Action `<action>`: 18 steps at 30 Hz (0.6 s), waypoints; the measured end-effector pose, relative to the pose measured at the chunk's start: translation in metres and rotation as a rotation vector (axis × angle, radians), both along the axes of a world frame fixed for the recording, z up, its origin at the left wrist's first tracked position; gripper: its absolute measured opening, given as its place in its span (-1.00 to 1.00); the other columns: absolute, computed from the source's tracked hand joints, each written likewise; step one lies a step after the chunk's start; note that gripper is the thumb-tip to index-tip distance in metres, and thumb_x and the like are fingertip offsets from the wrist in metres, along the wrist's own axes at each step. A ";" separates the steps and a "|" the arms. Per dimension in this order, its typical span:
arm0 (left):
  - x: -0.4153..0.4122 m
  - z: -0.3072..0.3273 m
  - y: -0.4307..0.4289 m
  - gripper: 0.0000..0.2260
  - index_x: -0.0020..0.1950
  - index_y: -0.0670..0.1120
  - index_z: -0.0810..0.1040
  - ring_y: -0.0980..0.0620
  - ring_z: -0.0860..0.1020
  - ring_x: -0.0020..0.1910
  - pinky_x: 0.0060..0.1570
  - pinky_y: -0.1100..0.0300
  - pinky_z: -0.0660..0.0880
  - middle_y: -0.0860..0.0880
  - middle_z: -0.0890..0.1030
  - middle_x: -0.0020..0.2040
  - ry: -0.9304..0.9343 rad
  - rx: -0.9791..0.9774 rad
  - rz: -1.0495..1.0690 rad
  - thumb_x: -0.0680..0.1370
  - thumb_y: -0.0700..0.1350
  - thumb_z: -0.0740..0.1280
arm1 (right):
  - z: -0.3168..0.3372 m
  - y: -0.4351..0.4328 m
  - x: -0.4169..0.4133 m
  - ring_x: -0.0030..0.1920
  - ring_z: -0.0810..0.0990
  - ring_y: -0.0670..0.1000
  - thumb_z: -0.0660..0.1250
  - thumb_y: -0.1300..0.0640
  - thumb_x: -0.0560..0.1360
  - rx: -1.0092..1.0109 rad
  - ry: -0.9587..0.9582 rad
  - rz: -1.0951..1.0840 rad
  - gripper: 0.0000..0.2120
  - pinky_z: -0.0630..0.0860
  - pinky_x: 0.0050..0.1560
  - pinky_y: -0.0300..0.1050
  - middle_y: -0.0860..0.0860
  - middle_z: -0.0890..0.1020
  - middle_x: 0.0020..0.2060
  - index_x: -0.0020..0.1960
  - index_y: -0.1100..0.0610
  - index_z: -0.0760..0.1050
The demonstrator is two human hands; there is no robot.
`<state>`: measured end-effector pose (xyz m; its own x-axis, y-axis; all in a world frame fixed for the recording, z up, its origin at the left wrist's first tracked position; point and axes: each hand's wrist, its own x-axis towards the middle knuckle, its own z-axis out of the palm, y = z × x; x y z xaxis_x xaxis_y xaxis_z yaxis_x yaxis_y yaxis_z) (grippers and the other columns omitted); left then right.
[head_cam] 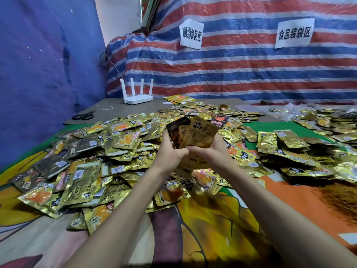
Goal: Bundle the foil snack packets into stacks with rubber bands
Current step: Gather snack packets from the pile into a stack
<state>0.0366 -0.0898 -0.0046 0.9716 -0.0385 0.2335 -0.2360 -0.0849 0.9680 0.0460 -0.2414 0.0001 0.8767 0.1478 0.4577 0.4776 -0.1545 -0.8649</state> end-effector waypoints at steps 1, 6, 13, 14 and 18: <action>-0.002 -0.001 -0.005 -0.56 0.34 -0.06 0.29 -0.10 0.63 0.01 -0.27 0.19 0.56 -0.13 0.61 0.07 -0.005 -0.003 -0.004 0.52 -0.35 0.29 | 0.000 0.004 -0.002 -0.07 0.72 0.00 0.53 0.32 0.29 0.040 0.003 0.000 -0.64 0.64 -0.10 -0.17 0.09 0.73 -0.08 0.03 0.06 0.60; -0.015 -0.010 -0.023 -0.31 0.57 0.03 0.05 -0.07 0.61 0.08 -0.22 0.17 0.63 -0.09 0.57 0.19 -0.031 -0.022 -0.005 0.51 -0.27 0.25 | -0.008 0.007 -0.012 -0.10 0.69 0.00 0.36 0.33 0.09 0.269 0.070 -0.060 -0.43 0.59 -0.23 -0.16 0.02 0.68 -0.12 0.08 0.01 0.50; -0.032 -0.027 -0.040 -0.47 0.34 0.04 0.30 -0.03 0.64 -0.04 -0.26 0.15 0.61 -0.08 0.61 0.03 0.003 -0.150 -0.064 0.50 -0.45 0.22 | -0.031 0.010 -0.028 -0.28 0.57 0.07 0.27 0.24 0.10 0.379 0.170 -0.148 -0.62 0.51 -0.42 -0.15 0.04 0.60 -0.31 -0.07 0.20 0.51; -0.034 -0.031 -0.042 -0.48 0.31 0.02 0.34 0.02 0.64 -0.08 -0.28 0.19 0.59 -0.09 0.60 0.02 0.003 -0.158 -0.056 0.49 -0.47 0.22 | -0.035 0.012 -0.030 -0.28 0.56 0.07 0.28 0.22 0.14 0.405 0.173 -0.144 -0.65 0.51 -0.42 -0.16 0.04 0.59 -0.30 -0.07 0.20 0.51; -0.038 -0.038 -0.043 -0.46 0.25 0.01 0.40 0.07 0.65 -0.05 -0.19 0.16 0.62 -0.14 0.60 0.08 -0.063 -0.178 -0.052 0.45 -0.53 0.29 | -0.044 0.014 -0.033 -0.19 0.67 0.00 0.36 0.10 0.37 0.534 0.128 -0.112 -0.61 0.58 -0.27 -0.17 0.03 0.66 -0.20 0.13 0.28 0.53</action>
